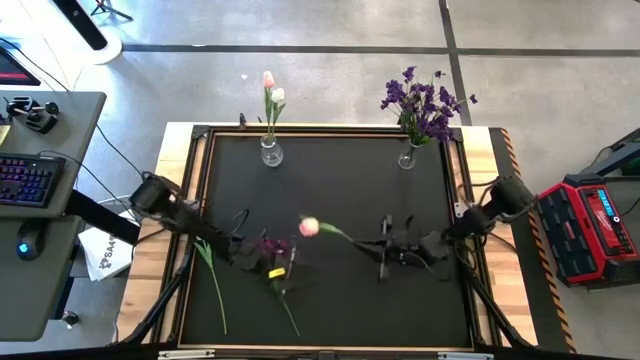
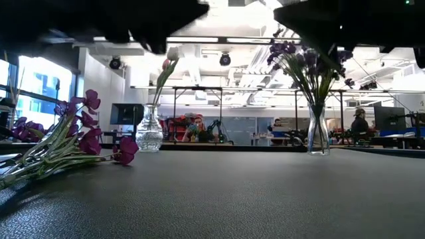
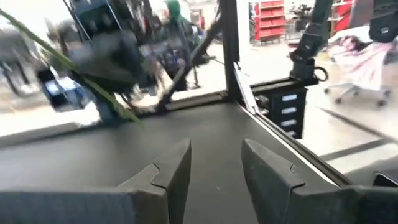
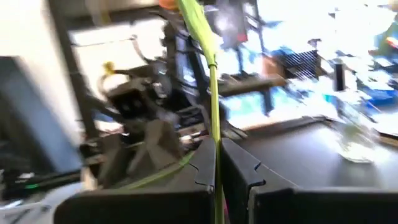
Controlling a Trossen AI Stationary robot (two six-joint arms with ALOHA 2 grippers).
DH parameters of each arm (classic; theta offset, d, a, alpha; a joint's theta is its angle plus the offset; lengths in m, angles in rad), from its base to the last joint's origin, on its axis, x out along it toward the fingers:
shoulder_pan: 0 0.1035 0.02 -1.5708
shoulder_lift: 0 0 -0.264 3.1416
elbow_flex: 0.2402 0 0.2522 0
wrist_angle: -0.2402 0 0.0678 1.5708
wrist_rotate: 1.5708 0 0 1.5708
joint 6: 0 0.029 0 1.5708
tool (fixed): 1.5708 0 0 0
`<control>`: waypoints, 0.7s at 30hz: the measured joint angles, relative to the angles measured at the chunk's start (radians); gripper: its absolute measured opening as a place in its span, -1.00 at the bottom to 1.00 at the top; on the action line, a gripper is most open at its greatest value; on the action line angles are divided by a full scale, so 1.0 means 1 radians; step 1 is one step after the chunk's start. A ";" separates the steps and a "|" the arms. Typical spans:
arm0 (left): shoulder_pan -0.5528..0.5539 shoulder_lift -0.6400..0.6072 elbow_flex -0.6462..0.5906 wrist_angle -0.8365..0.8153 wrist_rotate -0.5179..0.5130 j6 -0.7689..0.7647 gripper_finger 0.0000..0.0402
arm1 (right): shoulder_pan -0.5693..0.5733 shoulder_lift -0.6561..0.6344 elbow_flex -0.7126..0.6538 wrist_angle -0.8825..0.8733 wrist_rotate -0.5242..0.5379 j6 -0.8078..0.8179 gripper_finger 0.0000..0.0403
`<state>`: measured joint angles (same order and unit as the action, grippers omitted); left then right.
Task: Sort flowers into vase by color
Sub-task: Put the pink tulip into the left transparent vase
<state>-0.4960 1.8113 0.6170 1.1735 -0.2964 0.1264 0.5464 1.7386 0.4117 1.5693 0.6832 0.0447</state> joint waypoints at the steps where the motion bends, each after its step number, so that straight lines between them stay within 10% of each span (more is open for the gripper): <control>1: -0.014 -0.014 0.000 0.000 -0.032 0.036 -0.37 | -0.001 0.014 0.008 0.001 -0.028 -0.010 -1.00; 6: -0.066 -0.081 0.000 -0.006 -0.154 0.177 -0.40 | -0.020 0.097 0.102 -0.003 -0.103 -0.025 -1.00; 21: -0.095 -0.322 -0.029 -0.413 -0.081 0.138 -0.39 | 0.031 0.104 0.255 0.002 -0.295 -0.254 -1.00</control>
<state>-0.5906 1.4895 0.5883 0.7601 -0.3775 0.2642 0.5776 1.8423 0.6670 1.5716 0.3882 -0.2095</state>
